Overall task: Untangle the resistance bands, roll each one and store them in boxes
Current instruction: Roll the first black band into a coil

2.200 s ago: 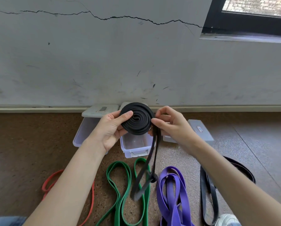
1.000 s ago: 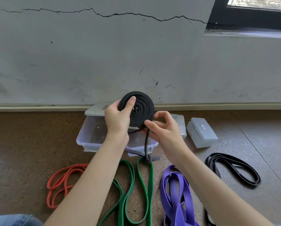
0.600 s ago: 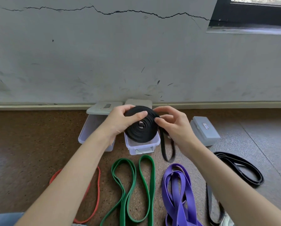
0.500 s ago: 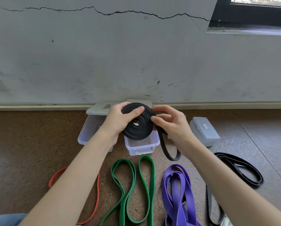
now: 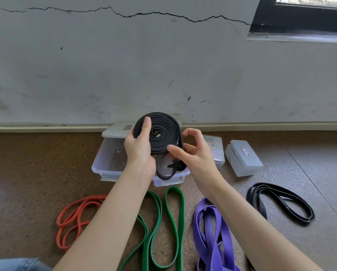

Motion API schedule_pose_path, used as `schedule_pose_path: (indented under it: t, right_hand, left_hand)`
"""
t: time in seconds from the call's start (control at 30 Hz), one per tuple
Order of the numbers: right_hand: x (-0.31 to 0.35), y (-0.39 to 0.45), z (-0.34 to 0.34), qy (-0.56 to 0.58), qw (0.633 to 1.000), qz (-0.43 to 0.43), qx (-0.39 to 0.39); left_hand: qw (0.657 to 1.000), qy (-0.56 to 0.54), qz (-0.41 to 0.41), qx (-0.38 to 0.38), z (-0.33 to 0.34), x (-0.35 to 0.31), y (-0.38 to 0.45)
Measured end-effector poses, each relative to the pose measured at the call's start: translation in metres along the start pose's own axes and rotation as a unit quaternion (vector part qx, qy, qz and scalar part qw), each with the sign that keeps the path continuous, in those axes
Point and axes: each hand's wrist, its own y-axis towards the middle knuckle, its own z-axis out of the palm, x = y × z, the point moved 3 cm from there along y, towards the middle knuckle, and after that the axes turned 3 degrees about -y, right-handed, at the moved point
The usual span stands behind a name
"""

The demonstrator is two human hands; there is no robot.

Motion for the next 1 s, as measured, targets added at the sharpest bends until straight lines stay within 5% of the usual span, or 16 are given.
schedule_pose_path:
  t: [0.17, 0.3, 0.57, 0.77, 1.0]
  right_hand:
    - [0.004, 0.002, -0.025, -0.004, 0.999, 0.024, -0.029]
    - [0.008, 0.008, -0.033, -0.090, 0.995, 0.003, 0.042]
    - [-0.001, 0.019, -0.021, -0.067, 0.993, 0.009, 0.101]
    - [-0.017, 0.031, -0.014, -0.173, 0.984, -0.037, -0.012]
    - [-0.048, 0.060, -0.037, -0.169, 0.984, 0.016, 0.059]
  left_hand:
    - [0.985, 0.111, -0.022, 0.129, -0.005, -0.001, 0.006]
    - [0.910, 0.306, -0.090, 0.265, -0.012, -0.006, 0.011]
    - [0.987, 0.121, -0.049, 0.097, -0.018, 0.006, 0.023]
    - [0.995, 0.060, -0.067, 0.038, -0.022, 0.026, 0.032]
    - [0.984, 0.139, -0.095, 0.057, -0.037, 0.046, 0.065]
